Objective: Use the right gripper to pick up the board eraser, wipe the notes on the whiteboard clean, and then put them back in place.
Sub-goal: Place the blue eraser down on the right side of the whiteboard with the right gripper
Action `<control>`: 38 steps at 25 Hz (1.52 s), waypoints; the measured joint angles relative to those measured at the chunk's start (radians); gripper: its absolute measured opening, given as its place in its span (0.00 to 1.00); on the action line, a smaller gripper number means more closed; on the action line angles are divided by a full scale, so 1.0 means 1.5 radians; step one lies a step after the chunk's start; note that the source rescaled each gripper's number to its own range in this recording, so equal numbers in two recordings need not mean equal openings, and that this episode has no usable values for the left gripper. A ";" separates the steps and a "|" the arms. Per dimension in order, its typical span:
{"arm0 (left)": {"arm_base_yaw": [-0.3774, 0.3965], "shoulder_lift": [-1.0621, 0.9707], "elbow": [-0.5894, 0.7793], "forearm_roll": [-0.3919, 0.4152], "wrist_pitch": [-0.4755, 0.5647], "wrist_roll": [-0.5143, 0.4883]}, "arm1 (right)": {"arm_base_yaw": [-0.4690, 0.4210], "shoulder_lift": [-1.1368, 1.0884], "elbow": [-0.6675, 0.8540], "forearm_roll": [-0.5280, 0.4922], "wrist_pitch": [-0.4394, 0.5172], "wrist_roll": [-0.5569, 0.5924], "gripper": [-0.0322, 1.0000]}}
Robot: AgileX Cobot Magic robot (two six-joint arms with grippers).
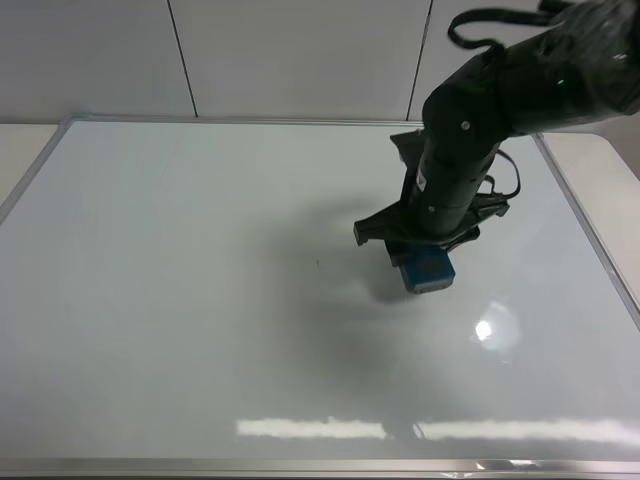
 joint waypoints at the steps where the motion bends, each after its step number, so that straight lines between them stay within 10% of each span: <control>1: 0.000 0.000 0.000 0.000 0.000 0.000 | -0.005 -0.023 -0.001 -0.004 0.000 0.000 0.03; 38: 0.000 0.000 0.000 0.000 0.000 0.000 | -0.163 0.072 0.001 -0.001 -0.063 0.046 0.03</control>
